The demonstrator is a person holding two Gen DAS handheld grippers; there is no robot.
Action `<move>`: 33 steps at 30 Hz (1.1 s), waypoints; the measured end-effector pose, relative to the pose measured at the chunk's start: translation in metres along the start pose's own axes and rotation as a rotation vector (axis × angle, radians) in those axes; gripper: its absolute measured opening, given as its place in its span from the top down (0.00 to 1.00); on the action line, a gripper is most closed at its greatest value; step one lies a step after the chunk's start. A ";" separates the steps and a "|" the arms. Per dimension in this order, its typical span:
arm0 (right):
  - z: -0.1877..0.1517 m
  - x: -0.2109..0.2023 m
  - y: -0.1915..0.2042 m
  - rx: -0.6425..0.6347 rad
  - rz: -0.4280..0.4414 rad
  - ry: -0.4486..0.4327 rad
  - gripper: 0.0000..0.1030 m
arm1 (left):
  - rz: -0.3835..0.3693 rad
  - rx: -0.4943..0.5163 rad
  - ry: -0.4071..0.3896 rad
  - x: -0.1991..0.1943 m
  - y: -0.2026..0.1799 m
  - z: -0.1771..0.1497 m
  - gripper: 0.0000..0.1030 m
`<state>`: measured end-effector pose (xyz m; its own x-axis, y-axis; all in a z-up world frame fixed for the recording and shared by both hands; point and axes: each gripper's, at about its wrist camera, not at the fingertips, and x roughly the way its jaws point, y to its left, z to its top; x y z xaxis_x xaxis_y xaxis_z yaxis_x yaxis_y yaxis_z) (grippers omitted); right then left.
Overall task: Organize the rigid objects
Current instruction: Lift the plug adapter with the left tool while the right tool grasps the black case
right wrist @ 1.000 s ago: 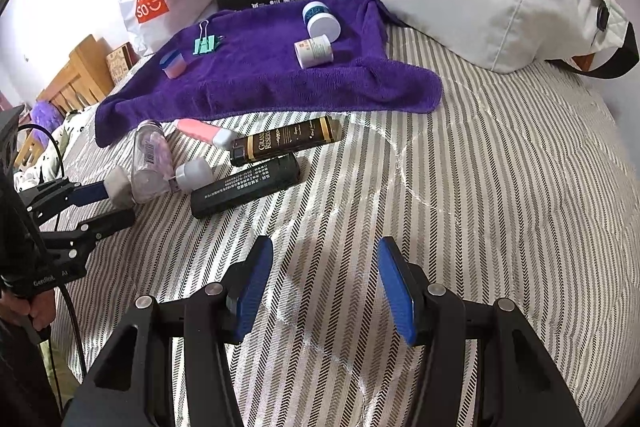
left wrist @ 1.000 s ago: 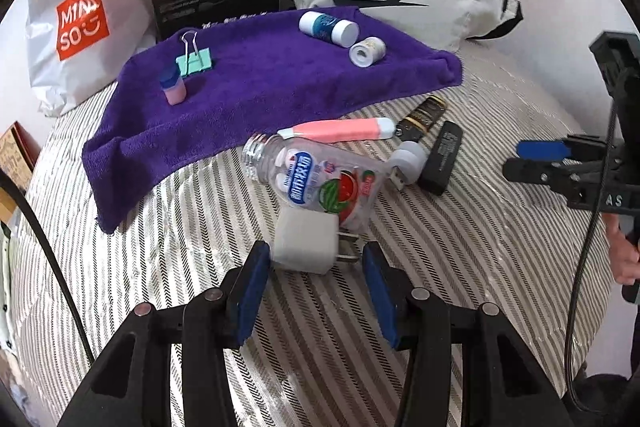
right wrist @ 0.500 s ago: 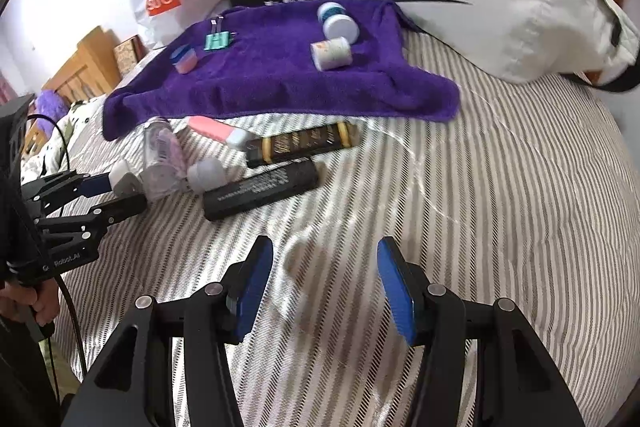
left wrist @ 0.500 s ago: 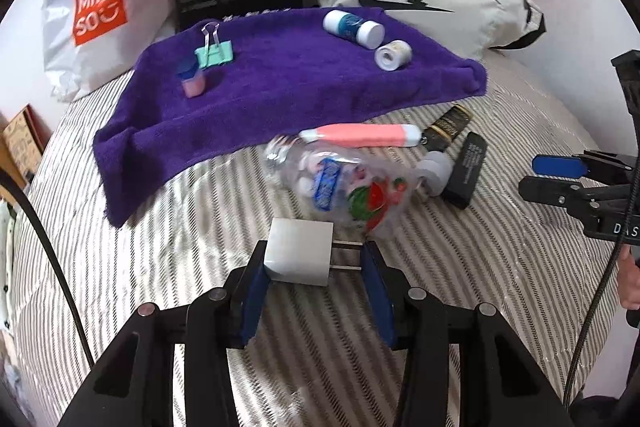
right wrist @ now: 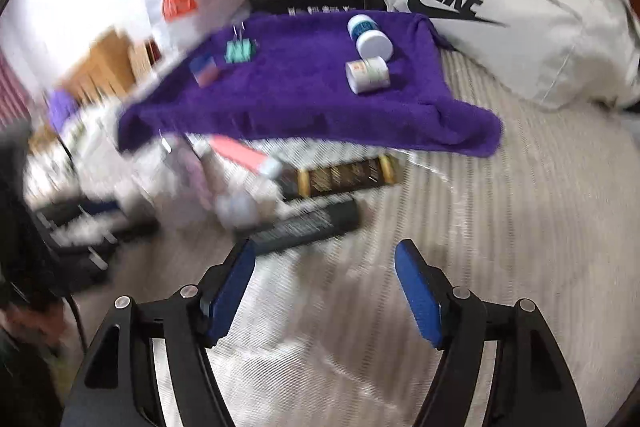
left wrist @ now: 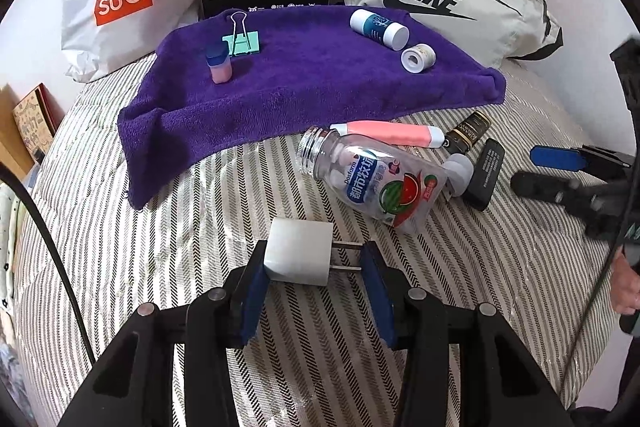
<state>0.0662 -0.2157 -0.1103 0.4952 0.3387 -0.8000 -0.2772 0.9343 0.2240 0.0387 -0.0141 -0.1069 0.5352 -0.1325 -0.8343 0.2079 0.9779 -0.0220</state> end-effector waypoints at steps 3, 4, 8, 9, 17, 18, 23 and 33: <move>0.012 0.009 0.006 0.009 -0.072 -0.010 0.30 | 0.001 0.000 -0.003 0.000 0.000 -0.001 0.58; 0.014 0.013 0.007 0.002 -0.099 -0.005 0.30 | -0.001 0.000 -0.001 0.000 0.000 -0.001 0.58; 0.022 0.037 0.013 -0.010 -0.192 0.051 0.30 | -0.021 -0.016 0.001 -0.001 0.004 0.001 0.58; 0.023 0.042 0.015 -0.012 -0.199 0.063 0.30 | -0.025 -0.021 0.000 -0.001 0.004 0.001 0.58; 0.016 0.041 0.020 -0.091 -0.227 0.101 0.30 | -0.036 -0.018 -0.009 -0.002 0.005 0.000 0.58; 0.015 0.038 0.016 -0.094 -0.236 0.111 0.30 | -0.038 -0.019 -0.009 -0.002 0.006 0.000 0.58; 0.006 0.025 0.003 -0.118 -0.275 0.134 0.30 | -0.034 -0.014 -0.016 -0.002 0.005 -0.001 0.58; -0.002 0.019 0.011 -0.158 -0.204 0.101 0.67 | -0.035 -0.032 -0.018 -0.001 0.006 -0.001 0.58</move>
<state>0.0708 -0.1992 -0.1246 0.4719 0.1256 -0.8726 -0.3095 0.9504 -0.0306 0.0383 -0.0075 -0.1063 0.5425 -0.1694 -0.8228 0.2003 0.9773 -0.0691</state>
